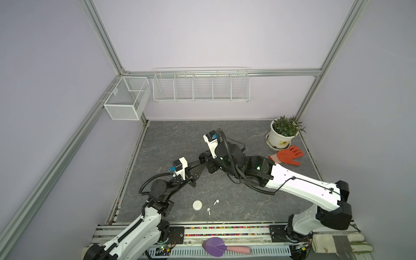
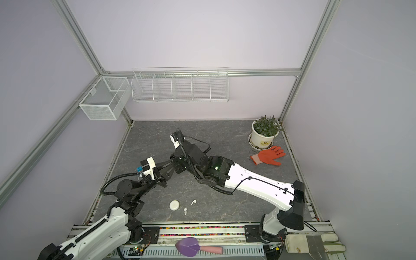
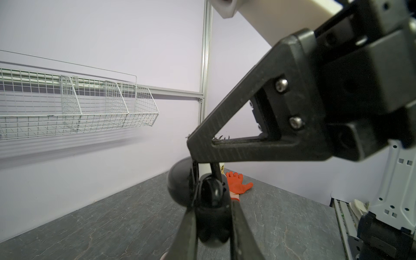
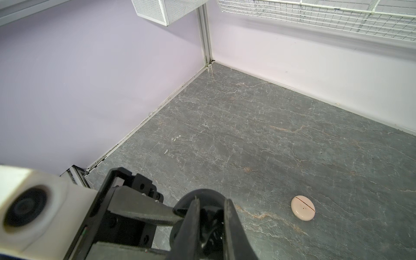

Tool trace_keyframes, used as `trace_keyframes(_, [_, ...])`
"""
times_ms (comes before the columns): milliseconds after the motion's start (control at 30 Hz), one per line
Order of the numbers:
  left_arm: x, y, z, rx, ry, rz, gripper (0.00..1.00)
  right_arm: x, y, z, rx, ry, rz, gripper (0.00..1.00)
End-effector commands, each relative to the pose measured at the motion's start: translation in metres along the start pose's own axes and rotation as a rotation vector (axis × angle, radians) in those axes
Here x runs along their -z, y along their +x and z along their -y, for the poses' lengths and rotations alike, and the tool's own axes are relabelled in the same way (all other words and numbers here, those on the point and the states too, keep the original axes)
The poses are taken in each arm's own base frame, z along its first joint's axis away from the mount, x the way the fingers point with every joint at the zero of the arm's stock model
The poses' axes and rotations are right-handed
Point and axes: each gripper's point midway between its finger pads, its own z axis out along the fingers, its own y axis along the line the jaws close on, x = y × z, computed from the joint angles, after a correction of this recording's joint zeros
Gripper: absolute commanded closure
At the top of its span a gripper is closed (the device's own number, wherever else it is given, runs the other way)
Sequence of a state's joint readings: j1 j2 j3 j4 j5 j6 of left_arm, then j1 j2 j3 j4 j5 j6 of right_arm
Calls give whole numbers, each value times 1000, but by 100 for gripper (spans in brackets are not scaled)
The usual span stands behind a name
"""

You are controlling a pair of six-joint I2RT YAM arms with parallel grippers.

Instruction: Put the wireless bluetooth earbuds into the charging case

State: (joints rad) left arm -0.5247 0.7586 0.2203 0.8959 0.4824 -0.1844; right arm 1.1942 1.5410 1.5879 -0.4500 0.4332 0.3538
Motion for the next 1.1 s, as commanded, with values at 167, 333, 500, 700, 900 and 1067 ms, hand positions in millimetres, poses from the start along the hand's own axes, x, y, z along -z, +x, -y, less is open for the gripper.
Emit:
trace_keyframes(167, [4,-11,3,-43,-2,45,100,10,1,1,-14,15,23,87])
trace_keyframes(333, [3,-12,2,-41,-7,47,100,13,-1,-2,-17,10,39,87])
trace_keyframes(500, [2,-12,2,-41,-4,49,100,10,1,-8,-13,-1,36,87])
trace_keyframes(700, [3,-13,3,-42,-4,52,100,9,3,-13,0,-10,29,83])
trace_keyframes(900, [2,-14,2,-44,-4,55,100,8,1,-12,10,0,30,77])
trace_keyframes(1067, [2,-15,2,-44,-4,56,100,11,-5,-12,20,1,44,72])
